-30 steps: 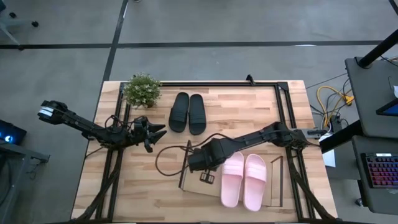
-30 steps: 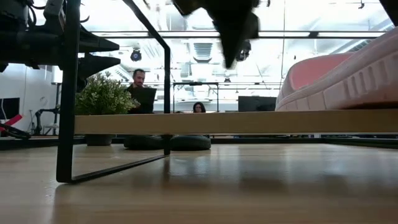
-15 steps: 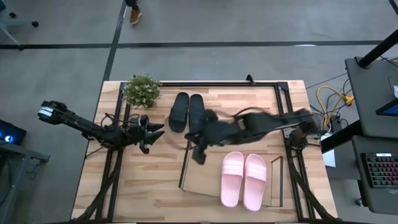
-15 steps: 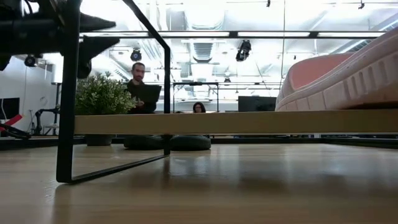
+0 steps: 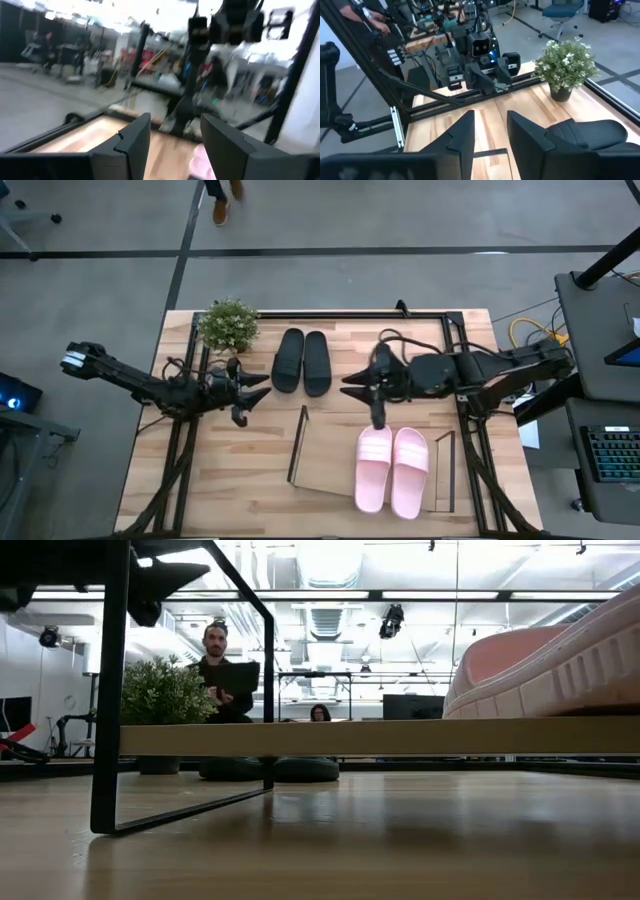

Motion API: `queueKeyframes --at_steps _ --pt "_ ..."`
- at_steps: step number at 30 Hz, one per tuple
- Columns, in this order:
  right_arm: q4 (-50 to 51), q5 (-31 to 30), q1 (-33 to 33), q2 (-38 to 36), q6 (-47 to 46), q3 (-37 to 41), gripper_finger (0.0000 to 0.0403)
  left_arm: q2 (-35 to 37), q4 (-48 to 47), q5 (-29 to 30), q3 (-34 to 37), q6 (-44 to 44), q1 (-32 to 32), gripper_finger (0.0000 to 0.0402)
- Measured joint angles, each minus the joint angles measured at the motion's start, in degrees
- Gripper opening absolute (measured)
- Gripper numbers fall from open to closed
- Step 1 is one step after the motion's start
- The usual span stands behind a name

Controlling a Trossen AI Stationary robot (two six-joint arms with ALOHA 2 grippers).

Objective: Pick and place slides into the shelf
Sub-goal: Put the right black slide on the shelf beside the pink slide

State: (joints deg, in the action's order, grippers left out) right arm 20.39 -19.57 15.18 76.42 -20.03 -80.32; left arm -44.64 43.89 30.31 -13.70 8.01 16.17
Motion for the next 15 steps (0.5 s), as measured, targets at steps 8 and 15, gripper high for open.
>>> queueKeyframes --at_steps 8,15 --pt "-1.75 0.01 -0.22 -6.66 -0.94 8.27 0.0125 -1.54 -19.02 -0.18 -11.95 0.49 -4.12 0.0160" --pt "-1.09 0.00 -0.24 -8.81 -0.96 10.61 0.0130 -3.71 -37.76 -8.31 -23.23 3.44 -11.75 0.0160"
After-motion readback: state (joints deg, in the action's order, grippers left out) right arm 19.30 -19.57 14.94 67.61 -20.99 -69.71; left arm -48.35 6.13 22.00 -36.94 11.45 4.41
